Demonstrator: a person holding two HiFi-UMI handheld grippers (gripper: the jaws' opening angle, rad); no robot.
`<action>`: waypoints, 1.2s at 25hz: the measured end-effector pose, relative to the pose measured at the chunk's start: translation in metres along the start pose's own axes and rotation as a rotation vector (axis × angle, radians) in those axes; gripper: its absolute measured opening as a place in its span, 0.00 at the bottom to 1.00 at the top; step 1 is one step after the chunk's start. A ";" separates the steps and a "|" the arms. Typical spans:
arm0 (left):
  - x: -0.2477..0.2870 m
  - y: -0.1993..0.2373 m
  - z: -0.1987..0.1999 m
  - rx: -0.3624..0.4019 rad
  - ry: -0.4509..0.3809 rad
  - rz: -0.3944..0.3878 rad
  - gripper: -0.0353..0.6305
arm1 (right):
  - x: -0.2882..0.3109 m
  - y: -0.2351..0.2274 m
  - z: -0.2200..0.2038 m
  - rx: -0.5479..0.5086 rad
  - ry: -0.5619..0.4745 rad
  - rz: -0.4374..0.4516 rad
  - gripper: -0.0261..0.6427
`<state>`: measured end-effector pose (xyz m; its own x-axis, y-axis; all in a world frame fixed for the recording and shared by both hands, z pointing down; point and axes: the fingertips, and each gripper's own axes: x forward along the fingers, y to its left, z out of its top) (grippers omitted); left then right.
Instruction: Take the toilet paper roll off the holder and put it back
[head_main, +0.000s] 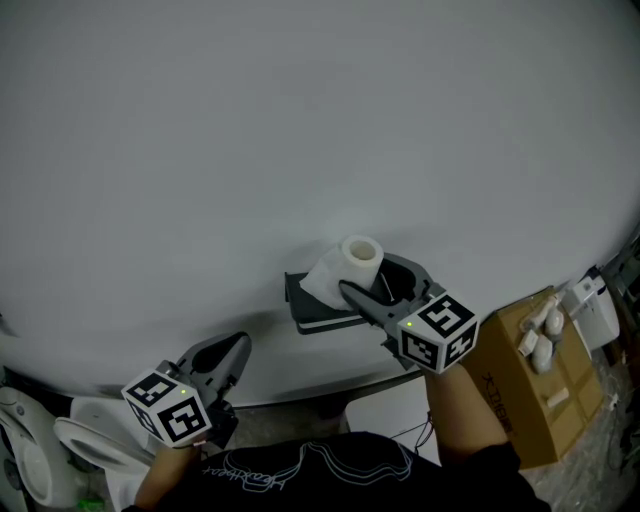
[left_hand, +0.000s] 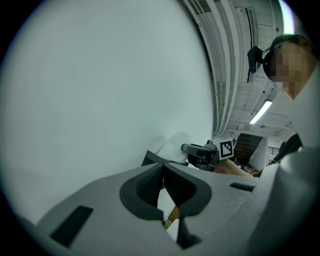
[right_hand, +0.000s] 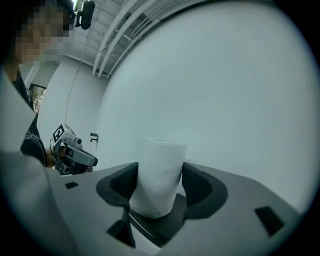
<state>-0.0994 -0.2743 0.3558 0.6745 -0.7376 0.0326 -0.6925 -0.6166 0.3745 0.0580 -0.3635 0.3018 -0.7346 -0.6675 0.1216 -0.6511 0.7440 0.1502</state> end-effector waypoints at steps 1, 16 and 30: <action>0.000 0.002 0.000 -0.001 0.001 -0.001 0.06 | 0.002 0.000 -0.002 0.001 0.008 0.001 0.45; -0.002 0.006 -0.001 -0.006 0.003 0.001 0.06 | 0.007 -0.003 -0.010 0.019 0.027 -0.021 0.52; -0.024 -0.030 0.003 0.023 0.006 -0.043 0.06 | -0.062 0.031 0.029 0.108 -0.240 -0.060 0.32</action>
<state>-0.0960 -0.2389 0.3406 0.7053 -0.7085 0.0220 -0.6681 -0.6541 0.3546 0.0783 -0.2982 0.2706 -0.7096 -0.6938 -0.1229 -0.7022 0.7106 0.0432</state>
